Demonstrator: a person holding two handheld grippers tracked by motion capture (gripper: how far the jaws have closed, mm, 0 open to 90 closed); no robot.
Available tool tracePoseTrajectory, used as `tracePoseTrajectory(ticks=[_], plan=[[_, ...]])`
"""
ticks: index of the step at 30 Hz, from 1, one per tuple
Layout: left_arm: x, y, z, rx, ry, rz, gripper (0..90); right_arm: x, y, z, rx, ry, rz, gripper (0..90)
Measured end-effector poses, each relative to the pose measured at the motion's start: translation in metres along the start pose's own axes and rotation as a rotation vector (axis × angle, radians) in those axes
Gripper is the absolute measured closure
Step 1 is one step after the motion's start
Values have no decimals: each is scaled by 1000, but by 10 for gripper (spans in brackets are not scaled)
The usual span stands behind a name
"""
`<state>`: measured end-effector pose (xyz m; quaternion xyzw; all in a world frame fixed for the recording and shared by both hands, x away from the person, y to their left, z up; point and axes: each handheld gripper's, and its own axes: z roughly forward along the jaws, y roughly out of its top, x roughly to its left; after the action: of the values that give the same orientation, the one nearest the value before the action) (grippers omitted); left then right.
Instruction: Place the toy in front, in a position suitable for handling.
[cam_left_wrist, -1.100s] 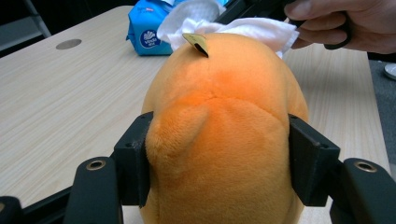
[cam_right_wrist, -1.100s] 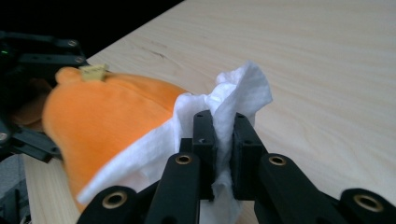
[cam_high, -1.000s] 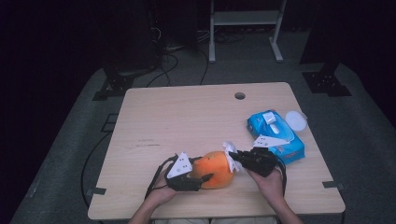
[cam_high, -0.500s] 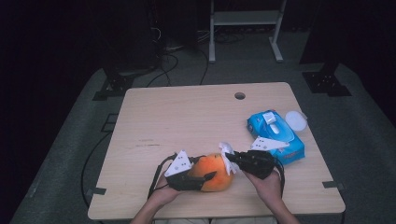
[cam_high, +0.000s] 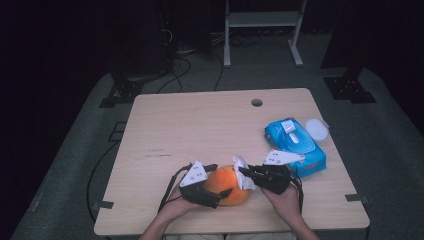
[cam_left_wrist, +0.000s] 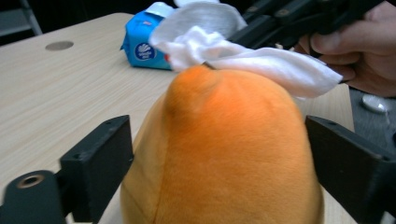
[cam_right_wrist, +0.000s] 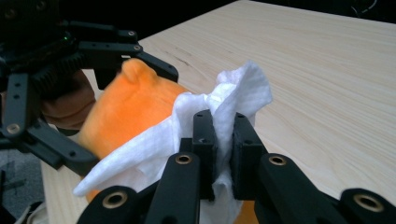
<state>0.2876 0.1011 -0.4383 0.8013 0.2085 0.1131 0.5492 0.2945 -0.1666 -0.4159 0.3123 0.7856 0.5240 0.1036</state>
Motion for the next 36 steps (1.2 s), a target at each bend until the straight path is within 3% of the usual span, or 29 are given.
tracePoseTrajectory(ticks=[6, 7, 11, 16, 19, 21, 24, 28, 36], plan=[[10, -7, -3, 26, -61, -64, 57, -5, -3, 1, 18, -21, 19, 819], [10, -7, -5, 28, -65, -61, 102, -4, -3, 2, 20, -22, 18, 818], [3, 1, -8, 28, -24, -11, 298, 2, 2, -1, -2, -42, -6, 819], [-7, 10, -3, 38, 3, 38, 339, 19, 13, -9, -82, 33, -44, 818], [-12, 18, -7, 36, 12, 67, 347, 30, 18, -8, -85, 23, -99, 819], [-11, 18, -8, 39, 18, 75, 348, 27, 17, -8, -78, 19, -84, 819], [-9, 14, -5, 45, 8, 55, 314, 17, 8, -2, -40, 10, -41, 819], [-6, 14, -4, 39, 11, 41, 187, 9, 1, 3, -19, 4, -6, 820], [10, 4, -15, 50, -25, -26, 70, 2, -4, 3, -3, -19, 11, 821]])
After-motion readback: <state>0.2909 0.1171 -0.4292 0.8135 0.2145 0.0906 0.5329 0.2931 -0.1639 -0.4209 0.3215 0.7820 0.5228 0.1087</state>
